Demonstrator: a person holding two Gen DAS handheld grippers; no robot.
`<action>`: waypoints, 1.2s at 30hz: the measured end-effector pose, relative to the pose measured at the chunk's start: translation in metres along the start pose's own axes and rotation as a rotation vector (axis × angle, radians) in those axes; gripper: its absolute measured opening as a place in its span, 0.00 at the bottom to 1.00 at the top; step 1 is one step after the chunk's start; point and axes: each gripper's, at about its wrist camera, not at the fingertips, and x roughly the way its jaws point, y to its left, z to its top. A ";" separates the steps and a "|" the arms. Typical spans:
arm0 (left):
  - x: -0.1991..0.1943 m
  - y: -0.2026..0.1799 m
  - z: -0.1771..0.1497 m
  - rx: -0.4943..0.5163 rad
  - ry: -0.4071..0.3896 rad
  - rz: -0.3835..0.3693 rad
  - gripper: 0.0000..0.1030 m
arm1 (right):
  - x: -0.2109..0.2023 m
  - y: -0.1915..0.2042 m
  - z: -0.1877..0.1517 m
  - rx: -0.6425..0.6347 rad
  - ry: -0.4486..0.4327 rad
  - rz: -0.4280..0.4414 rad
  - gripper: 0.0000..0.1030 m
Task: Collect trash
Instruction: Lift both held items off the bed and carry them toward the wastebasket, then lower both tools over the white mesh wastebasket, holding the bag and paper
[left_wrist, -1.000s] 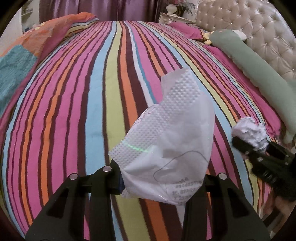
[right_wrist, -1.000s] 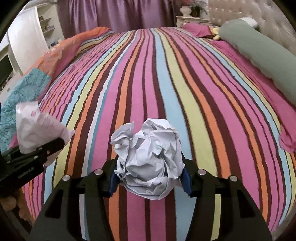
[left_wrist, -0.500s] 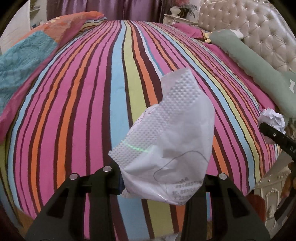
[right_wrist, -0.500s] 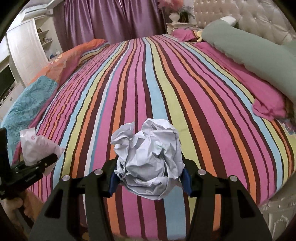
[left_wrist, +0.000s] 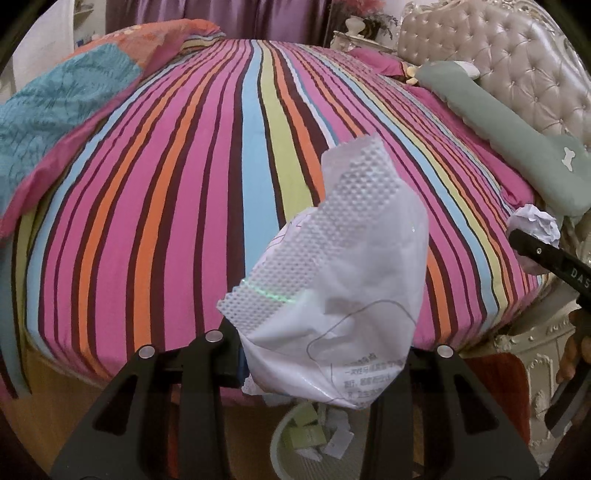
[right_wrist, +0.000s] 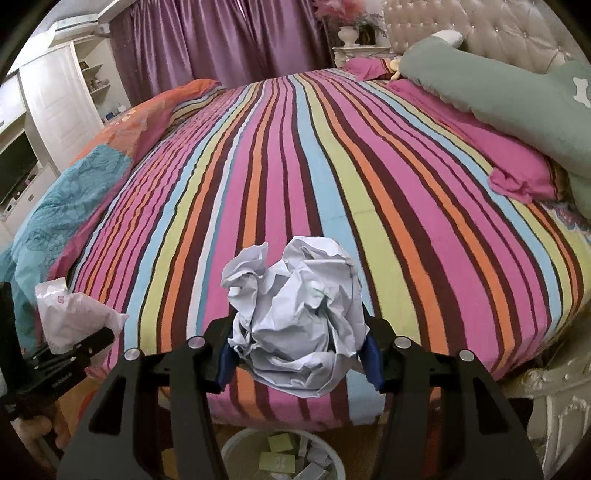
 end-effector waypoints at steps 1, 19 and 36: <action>-0.002 0.000 -0.005 -0.001 0.004 -0.005 0.36 | -0.002 0.000 -0.004 0.001 0.002 0.004 0.50; -0.011 -0.015 -0.094 -0.007 0.126 -0.069 0.36 | -0.021 0.004 -0.075 0.026 0.105 0.044 0.50; 0.002 -0.029 -0.138 -0.001 0.285 -0.135 0.36 | -0.004 0.019 -0.142 0.035 0.324 0.070 0.50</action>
